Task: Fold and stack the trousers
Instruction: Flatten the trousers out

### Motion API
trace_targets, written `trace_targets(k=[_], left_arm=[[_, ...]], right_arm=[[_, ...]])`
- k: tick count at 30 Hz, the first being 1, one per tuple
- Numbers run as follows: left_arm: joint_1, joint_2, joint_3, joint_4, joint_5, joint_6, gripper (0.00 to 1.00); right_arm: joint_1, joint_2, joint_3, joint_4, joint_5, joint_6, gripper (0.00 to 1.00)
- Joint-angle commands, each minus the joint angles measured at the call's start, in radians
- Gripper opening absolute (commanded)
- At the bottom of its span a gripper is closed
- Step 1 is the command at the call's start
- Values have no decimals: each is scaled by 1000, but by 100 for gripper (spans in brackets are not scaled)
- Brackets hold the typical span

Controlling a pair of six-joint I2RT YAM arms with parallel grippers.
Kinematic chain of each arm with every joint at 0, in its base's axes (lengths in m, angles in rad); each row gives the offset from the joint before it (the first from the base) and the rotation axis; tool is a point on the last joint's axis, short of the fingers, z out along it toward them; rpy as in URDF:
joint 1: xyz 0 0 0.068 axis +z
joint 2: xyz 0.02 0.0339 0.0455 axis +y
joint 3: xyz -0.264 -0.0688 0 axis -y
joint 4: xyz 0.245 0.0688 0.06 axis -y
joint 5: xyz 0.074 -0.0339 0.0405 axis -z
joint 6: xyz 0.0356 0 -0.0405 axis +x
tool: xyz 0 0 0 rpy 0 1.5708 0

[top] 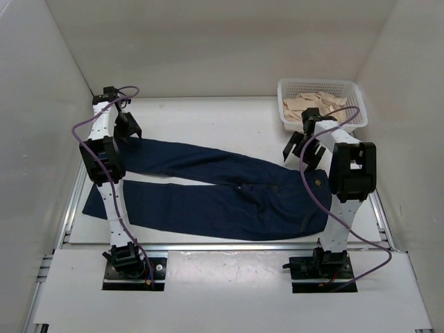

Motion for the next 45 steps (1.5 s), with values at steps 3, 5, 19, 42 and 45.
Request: trace_targets(k=[3, 5, 19, 42, 45], left_arm=[[-4, -100, -22, 8, -13, 29, 65], [-4, -100, -22, 8, -13, 29, 65], [-4, -118, -4, 8, 24, 0, 64], [-4, -127, -78, 17, 14, 9, 64], [-4, -127, -78, 17, 4, 9, 64]], right_arm=[[-22, 2, -77, -19, -91, 0, 85], [-22, 13, -88, -7, -101, 0, 66], [-22, -205, -8, -16, -12, -74, 0], [-72, -31, -176, 33, -66, -132, 4], [-72, -53, -153, 33, -66, -132, 0]])
